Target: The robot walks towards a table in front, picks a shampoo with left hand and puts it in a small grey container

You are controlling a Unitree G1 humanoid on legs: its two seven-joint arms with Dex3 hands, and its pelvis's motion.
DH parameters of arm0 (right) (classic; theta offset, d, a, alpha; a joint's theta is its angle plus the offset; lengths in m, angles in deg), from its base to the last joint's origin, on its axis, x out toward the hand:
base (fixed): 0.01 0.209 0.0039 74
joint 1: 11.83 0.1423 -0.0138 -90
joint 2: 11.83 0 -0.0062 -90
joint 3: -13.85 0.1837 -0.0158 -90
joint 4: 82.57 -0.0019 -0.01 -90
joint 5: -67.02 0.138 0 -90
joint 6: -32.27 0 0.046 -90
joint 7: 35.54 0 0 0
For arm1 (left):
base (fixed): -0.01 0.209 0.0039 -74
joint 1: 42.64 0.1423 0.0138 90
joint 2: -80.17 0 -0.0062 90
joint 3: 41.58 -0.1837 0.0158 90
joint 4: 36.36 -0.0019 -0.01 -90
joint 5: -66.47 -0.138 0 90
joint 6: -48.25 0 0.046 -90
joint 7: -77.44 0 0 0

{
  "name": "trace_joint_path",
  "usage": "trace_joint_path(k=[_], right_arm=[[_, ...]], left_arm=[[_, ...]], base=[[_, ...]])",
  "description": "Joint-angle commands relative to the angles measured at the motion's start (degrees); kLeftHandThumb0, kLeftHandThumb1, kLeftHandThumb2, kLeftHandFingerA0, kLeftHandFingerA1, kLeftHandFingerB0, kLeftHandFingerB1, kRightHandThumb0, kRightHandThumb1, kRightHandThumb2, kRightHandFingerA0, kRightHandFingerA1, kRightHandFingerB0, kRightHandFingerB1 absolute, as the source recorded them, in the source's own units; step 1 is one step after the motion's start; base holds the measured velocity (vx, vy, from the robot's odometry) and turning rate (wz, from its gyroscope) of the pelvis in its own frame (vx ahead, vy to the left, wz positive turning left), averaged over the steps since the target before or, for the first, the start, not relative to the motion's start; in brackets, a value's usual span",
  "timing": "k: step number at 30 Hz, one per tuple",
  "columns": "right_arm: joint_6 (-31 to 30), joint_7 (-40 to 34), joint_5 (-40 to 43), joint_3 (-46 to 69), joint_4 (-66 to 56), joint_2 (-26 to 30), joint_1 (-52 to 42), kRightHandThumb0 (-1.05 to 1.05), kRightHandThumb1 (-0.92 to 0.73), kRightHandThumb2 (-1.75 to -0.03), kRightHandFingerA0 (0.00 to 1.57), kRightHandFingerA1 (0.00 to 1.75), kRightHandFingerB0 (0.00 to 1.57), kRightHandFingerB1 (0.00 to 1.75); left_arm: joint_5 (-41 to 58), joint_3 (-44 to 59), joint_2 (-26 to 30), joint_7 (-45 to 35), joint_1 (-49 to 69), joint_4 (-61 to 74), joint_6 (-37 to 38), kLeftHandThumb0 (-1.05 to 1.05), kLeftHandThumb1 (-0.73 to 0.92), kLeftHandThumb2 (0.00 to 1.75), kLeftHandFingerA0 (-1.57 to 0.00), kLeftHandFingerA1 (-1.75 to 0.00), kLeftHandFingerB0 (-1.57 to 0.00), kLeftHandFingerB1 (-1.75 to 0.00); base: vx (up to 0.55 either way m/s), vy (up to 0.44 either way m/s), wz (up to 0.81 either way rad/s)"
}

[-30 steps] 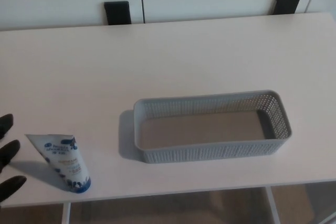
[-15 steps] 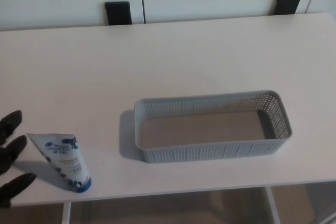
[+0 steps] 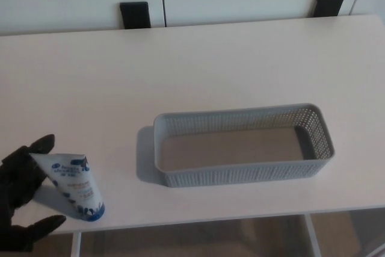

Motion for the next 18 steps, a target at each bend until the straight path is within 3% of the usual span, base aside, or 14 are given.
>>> trace_joint_path(k=[1,18], right_arm=[[-0.21,0.02,-0.12,-0.04,-0.14,1.13,-0.44,-0.4,-0.71,-0.61,0.62,0.44,0.53,0.39],[-0.03,0.2,0.02,0.27,-0.02,1.24,-0.73,-0.41,-0.7,-0.61,0.63,0.45,0.53,0.4]], left_arm=[[-1.24,-1.31,0.16,-1.98,2.22,-0.13,-1.87,-0.57,0.38,0.71,0.0,-0.08,0.0,0.0],[-1.51,-3.91,-1.17,-1.72,0.31,-1.01,-2.56,-0.55,0.37,0.69,0.0,-0.1,0.0,0.0]], base=[[0.0,0.0,0.0],[0.0,0.0,0.0]])
